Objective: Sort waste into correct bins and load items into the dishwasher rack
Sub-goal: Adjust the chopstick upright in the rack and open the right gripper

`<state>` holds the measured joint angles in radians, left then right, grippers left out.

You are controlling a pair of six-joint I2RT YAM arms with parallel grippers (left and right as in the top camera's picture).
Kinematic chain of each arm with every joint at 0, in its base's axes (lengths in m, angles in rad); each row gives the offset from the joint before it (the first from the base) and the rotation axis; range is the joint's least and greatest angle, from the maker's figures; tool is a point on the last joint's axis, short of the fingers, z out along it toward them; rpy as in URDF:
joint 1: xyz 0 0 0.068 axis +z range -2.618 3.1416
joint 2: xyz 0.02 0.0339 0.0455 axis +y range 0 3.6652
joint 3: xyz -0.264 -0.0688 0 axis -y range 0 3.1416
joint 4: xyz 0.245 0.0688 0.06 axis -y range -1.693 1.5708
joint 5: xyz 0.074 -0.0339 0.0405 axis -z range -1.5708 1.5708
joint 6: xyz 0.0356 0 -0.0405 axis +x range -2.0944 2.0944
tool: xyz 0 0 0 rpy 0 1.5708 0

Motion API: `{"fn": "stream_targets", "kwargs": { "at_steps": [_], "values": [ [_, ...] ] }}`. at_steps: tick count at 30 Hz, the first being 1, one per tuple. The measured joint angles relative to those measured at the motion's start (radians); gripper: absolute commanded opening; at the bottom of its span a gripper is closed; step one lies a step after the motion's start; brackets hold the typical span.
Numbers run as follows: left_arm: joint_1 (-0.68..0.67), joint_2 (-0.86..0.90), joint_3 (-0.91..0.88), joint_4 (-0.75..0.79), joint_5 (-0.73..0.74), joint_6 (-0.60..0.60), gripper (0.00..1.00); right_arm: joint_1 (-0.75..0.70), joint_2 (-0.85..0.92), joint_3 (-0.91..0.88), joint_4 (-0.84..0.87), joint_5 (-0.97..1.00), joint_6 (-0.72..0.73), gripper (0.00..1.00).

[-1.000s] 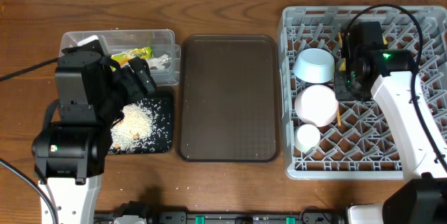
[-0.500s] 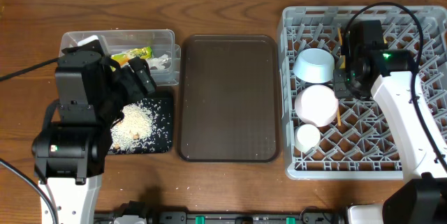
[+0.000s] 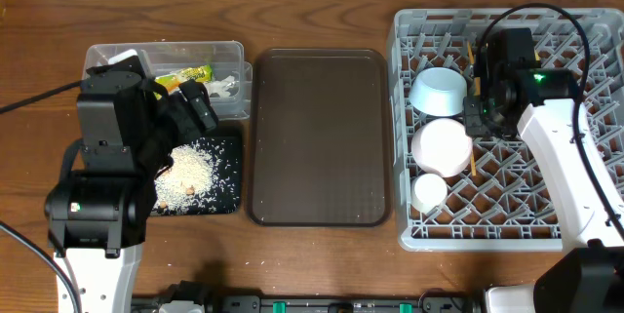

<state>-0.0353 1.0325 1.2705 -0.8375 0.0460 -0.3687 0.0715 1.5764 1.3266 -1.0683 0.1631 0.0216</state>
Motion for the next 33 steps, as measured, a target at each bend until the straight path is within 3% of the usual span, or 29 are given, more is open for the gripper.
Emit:
{"fn": "stream_targets", "kwargs": {
  "at_steps": [20,21,22,23,24,33],
  "values": [
    [0.0,0.0,0.0,0.0,0.0,0.0,0.91,0.0,0.001,0.0,0.046,-0.089,-0.007,0.33],
    [0.0,0.0,0.0,0.0,0.0,0.0,0.91,0.0,0.001,0.0,0.058,-0.117,-0.006,0.39],
    [0.0,0.0,0.0,0.0,0.0,0.0,0.91,0.0,0.001,0.0,0.071,-0.146,-0.004,0.55],
    [0.0,0.0,0.0,0.0,0.0,0.0,0.91,0.0,0.001,0.0,0.084,-0.177,-0.003,0.8],
    [0.0,0.0,0.0,0.0,0.0,0.0,0.91,0.0,0.001,0.0,0.094,-0.206,-0.002,0.99],
    [0.0,0.0,0.0,0.0,0.0,0.0,0.91,0.0,0.001,0.0,0.101,-0.323,-0.008,0.99]
  ]
}}
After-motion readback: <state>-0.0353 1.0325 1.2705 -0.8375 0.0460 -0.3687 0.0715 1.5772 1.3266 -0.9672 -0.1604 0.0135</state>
